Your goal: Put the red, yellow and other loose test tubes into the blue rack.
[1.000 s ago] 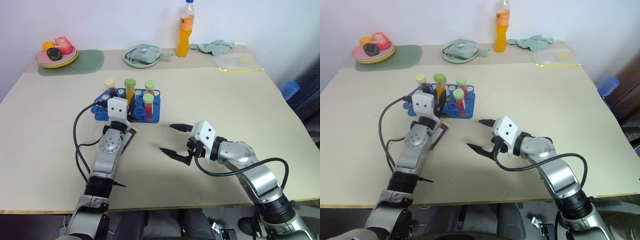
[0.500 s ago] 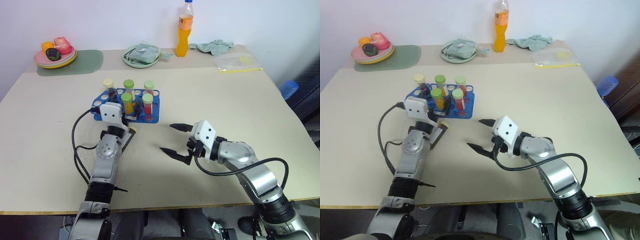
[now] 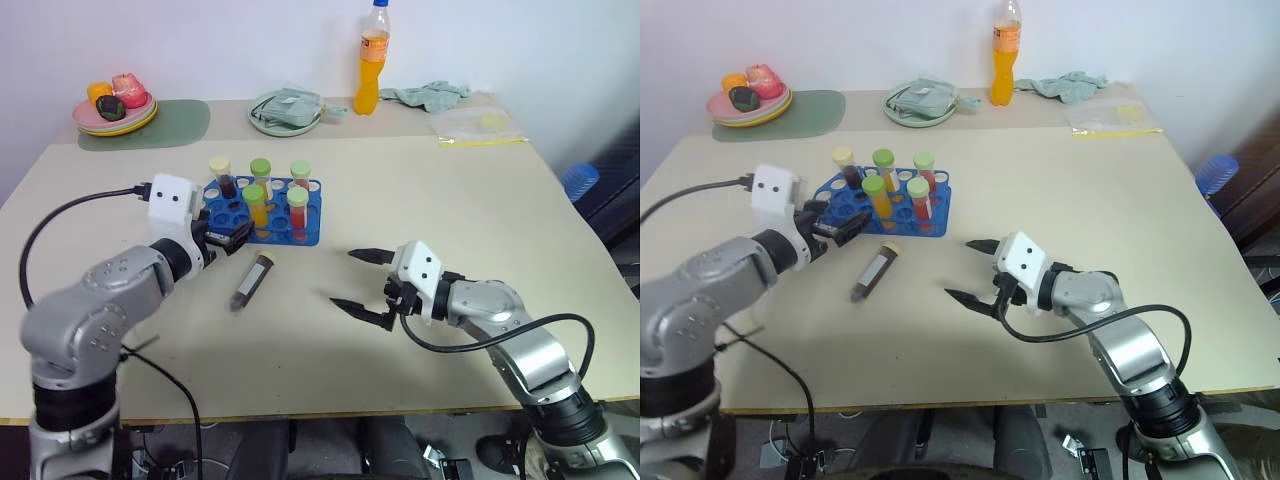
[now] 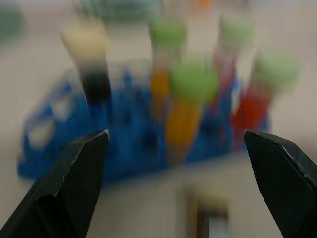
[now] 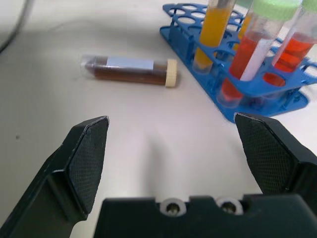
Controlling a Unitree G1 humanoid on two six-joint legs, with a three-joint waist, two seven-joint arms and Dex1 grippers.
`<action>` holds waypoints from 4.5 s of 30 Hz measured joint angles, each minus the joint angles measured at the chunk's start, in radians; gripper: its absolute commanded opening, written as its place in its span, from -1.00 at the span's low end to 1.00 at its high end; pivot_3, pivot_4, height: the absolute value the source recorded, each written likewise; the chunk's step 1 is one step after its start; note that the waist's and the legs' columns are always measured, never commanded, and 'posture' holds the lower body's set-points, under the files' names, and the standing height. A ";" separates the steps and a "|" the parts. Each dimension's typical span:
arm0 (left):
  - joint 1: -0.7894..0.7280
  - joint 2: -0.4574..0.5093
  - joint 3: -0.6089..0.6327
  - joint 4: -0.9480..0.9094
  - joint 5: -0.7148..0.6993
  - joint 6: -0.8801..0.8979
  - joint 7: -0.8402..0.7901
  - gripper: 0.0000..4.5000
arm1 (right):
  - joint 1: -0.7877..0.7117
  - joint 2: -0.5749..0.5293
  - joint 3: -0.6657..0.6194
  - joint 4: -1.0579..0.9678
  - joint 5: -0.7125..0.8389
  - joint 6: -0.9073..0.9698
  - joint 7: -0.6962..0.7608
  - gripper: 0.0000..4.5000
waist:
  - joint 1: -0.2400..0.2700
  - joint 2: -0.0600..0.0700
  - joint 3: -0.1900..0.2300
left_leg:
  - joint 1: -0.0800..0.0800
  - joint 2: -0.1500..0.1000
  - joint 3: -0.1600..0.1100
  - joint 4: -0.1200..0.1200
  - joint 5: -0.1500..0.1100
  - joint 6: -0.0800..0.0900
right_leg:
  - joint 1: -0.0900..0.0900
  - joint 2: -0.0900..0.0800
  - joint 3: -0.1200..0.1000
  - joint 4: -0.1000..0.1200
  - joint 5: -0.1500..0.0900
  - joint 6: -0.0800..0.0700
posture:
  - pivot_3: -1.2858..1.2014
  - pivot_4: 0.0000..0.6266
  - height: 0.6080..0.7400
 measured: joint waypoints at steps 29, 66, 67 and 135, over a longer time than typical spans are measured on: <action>0.144 0.353 -0.098 0.087 -0.012 -0.327 -0.154 -0.28 | 0.005 -0.036 0.030 -0.087 -0.003 0.009 0.008 1.00 | -0.018 0.000 0.000 | 0.001 0.002 0.003 -0.006 0.002 -0.003 | -0.005 -0.001 0.004 0.000 -0.001 -0.003 | 0.03 -0.52 1.00; 0.054 -0.362 -0.148 0.817 0.766 -1.701 -0.033 -0.28 | -0.014 0.061 0.065 -0.008 -0.060 -0.049 -0.067 1.00 | 0.017 -0.002 -0.001 | 0.000 0.000 0.003 -0.002 -0.001 0.001 | 0.001 -0.001 0.001 -0.008 0.002 0.001 | 0.03 -0.52 1.00; 0.046 -0.370 -0.145 0.837 0.766 -1.712 -0.032 -0.28 | -0.014 0.062 0.065 -0.008 -0.060 -0.049 -0.067 1.00 | 0.017 -0.002 0.000 | 0.000 0.000 0.003 -0.002 -0.001 0.001 | 0.001 -0.001 0.001 -0.008 0.002 0.001 | 0.03 -0.52 1.00; -0.136 -0.291 -0.095 0.398 0.619 -0.459 0.032 0.00 | 0.019 0.050 0.018 -0.066 -0.031 -0.009 -0.074 1.00 | 0.004 -0.002 -0.001 | 0.000 0.000 0.000 -0.002 -0.001 0.001 | 0.001 -0.001 0.001 -0.006 0.002 0.001 | 0.03 -0.52 1.00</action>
